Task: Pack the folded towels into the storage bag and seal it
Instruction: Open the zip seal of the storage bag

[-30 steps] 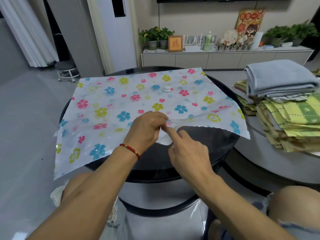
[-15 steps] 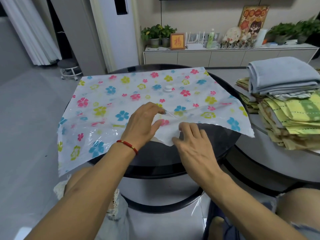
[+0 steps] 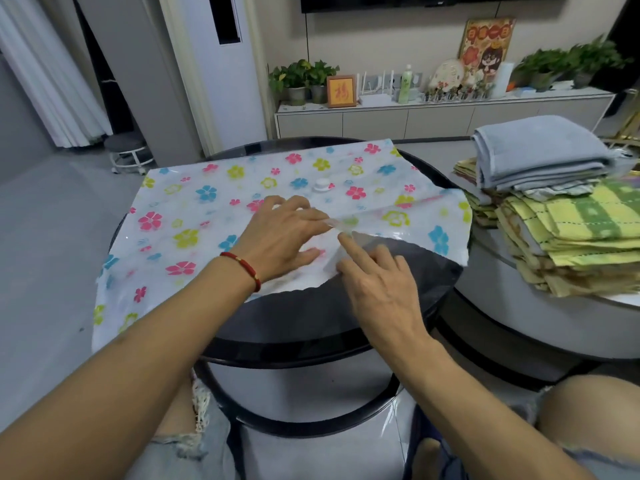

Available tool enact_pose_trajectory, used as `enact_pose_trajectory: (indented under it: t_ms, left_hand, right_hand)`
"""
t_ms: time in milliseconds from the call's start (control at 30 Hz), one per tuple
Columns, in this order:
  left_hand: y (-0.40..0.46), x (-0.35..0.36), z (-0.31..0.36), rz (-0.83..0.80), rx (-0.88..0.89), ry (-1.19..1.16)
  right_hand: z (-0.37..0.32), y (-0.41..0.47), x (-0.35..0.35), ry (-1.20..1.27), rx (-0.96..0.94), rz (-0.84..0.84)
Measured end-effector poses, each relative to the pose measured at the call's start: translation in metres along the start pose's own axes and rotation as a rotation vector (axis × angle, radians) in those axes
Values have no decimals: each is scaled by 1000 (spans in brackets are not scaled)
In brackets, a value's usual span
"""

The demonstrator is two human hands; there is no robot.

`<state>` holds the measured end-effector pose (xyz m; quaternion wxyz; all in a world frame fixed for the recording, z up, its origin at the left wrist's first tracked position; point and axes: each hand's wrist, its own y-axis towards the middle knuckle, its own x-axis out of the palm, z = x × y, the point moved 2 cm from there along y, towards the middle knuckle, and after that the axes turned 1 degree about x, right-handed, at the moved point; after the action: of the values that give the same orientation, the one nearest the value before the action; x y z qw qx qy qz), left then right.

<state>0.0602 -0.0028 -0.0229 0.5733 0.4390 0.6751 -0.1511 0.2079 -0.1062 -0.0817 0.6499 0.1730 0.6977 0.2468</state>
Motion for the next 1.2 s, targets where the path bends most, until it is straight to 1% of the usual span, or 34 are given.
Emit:
enact_pose_trajectory:
  t_ms: [67, 100, 167, 200, 300, 333, 400, 467, 567, 633, 700, 767, 800, 867, 933, 1000, 1033, 1100, 1167, 1200]
  left_hand:
    - [2, -4, -10, -6, -35, 16]
    - [3, -6, -14, -10, -58, 17]
    - [5, -12, -20, -16, -114, 1]
    - [5, -13, -23, -17, -134, -5]
    - [0, -15, -24, -29, -112, -17]
    - [-3, -14, -23, -34, -82, -22]
    - [-9, -14, -21, -44, -37, -24]
    - [-16, -14, -22, -47, -34, -28]
    - [-19, -12, -16, -57, -9, -14]
    - [-13, -8, -3, -61, 46, 6]
    - [-3, -4, 13, -64, 124, 33]
    - [7, -1, 21, -59, 169, 63]
    - [12, -2, 20, -50, 160, 69]
    - [20, -7, 12, -29, 93, 53]
    - [27, -12, -1, 2, -4, 16]
    - [31, -14, -11, 12, -86, -39]
    - [31, -13, -12, 14, -101, -75]
    - [27, -11, -12, 23, -71, -113]
    - [20, -8, -9, 25, -42, -126]
    - [17, -7, -8, 29, -42, -142]
  right_hand:
    - [-1, -4, -2, -21, 49, -6]
    - [-2, -7, -3, -33, 79, -35]
    - [-7, -11, -5, -47, 147, -135]
    - [-10, -14, -5, -22, 142, -189]
    - [-6, -7, -7, 133, 38, -259]
    - [-1, -1, -10, 153, -18, -238]
    - [15, 17, -20, 83, -152, -202]
    - [30, 30, -22, -2, -210, -195]
    - [34, 33, -12, -68, -129, -254]
    - [25, 29, -4, -26, -88, -276]
    - [18, 25, -3, 24, -74, -243]
    - [17, 21, -4, 49, -4, -193]
    - [17, 17, -3, 31, 48, -212]
    - [17, 5, 0, 20, 152, -315]
    - [20, -4, 3, 113, 236, -408]
    - [23, -7, 1, 209, 279, -454]
    - [24, -7, -2, 228, 261, -458]
    - [23, 0, -12, 210, 152, -417]
    - [27, 10, -21, 116, -11, -329]
    - [33, 17, -23, 56, -63, -295]
